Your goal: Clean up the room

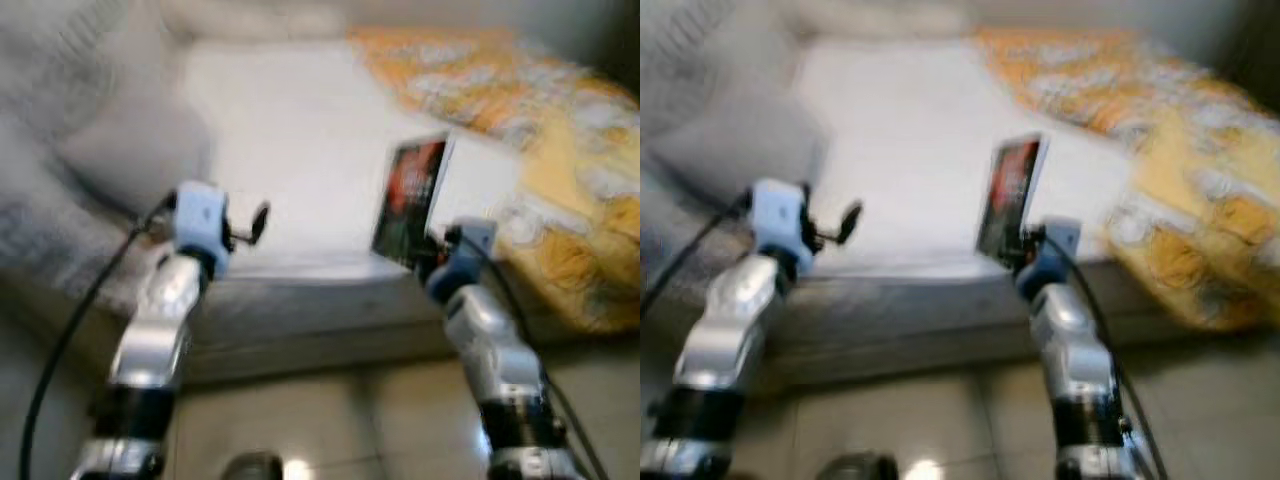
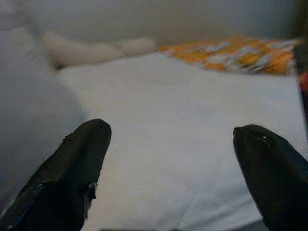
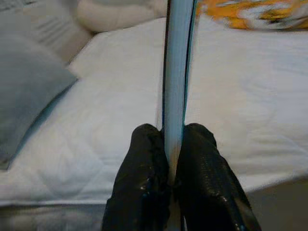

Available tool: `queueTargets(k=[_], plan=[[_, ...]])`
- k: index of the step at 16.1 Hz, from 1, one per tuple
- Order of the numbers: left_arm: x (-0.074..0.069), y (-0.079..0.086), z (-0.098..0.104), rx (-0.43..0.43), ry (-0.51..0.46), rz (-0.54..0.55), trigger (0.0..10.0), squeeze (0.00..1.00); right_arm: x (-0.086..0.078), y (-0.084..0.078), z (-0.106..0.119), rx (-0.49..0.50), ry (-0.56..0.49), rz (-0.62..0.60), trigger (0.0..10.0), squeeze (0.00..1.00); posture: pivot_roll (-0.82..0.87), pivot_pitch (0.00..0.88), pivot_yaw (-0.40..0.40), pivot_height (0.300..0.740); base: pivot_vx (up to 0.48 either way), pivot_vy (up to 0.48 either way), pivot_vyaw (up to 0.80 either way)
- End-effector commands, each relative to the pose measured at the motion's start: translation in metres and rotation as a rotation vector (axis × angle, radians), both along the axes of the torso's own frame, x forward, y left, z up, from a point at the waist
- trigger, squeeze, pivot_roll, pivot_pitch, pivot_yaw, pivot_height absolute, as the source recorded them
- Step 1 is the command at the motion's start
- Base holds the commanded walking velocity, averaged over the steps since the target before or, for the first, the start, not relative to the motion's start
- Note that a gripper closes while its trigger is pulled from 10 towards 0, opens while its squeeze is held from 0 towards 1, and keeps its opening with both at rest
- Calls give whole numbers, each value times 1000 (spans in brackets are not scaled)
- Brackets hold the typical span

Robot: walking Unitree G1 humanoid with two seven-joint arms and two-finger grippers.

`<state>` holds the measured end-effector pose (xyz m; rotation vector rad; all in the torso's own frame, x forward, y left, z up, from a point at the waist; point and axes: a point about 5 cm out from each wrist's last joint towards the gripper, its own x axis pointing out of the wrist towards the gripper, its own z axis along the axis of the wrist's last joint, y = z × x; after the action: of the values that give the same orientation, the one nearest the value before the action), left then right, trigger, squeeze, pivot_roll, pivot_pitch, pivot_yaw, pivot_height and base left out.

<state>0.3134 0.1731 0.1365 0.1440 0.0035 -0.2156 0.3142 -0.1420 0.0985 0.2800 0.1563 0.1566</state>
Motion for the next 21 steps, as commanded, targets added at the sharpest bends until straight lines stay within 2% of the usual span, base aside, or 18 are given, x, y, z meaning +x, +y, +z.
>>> queueTargets(k=[1, 4, 7, 21], plan=[[3, 0, 5, 2, -10, 3, 10000, 0, 4, 6, 8, -7, -38, 25, 10000, 0, 49, 0, -23, 740, 289, 0, 800], [3, -1, 4, 2, -12, 1, 10000, 0, 4, 5, 7, -19, -33, 18, 10000, 0, 48, 0, -22, 740, 287, 0, 800], [3, -1, 4, 0, -13, -5, 10000, 0, 3, 6, 7, -57, -43, 35, 10000, 0, 47, 0, -22, 740, 296, 0, 0], [5, 0, 6, -1, -10, -3, 10000, 0, 5, 3, 6, -72, -44, 30, 10000, 0, 45, 0, -12, 740, 319, 0, 0]])
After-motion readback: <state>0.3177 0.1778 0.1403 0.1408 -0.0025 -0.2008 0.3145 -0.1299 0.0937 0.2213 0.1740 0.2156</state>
